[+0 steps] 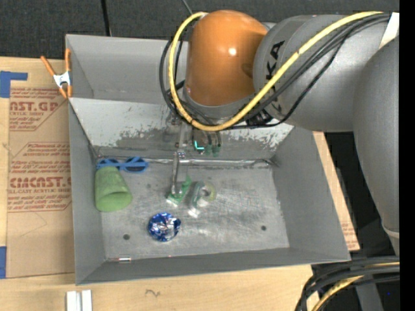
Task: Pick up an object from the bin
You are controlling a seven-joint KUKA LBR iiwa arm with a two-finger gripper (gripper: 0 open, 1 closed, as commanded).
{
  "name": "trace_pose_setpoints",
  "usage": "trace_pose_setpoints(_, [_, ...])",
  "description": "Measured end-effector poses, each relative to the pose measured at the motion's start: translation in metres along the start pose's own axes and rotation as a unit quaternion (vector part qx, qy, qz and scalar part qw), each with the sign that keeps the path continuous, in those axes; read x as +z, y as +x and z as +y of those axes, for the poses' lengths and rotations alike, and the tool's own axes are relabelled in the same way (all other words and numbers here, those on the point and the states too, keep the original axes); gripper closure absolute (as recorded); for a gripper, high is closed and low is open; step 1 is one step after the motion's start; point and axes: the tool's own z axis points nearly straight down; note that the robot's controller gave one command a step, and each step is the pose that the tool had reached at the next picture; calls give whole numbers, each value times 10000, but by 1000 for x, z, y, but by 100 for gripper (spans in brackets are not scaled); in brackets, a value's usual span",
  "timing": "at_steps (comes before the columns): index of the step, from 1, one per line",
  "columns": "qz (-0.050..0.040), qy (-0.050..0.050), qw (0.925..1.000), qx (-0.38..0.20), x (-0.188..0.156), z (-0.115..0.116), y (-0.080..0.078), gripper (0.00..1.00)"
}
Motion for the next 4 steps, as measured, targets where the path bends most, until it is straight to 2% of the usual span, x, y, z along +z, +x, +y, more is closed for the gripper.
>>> trace_pose_setpoints(1, [-79,-10,9914,-1306,158,-7,82,0])
trace_pose_setpoints(2, [-44,4,9866,-1632,127,-12,84,0])
trace_pose_setpoints(3, [-25,0,9897,-1430,128,-10,89,0])
trace_pose_setpoints(4, [-97,-9,9874,-1580,156,-13,88,0])
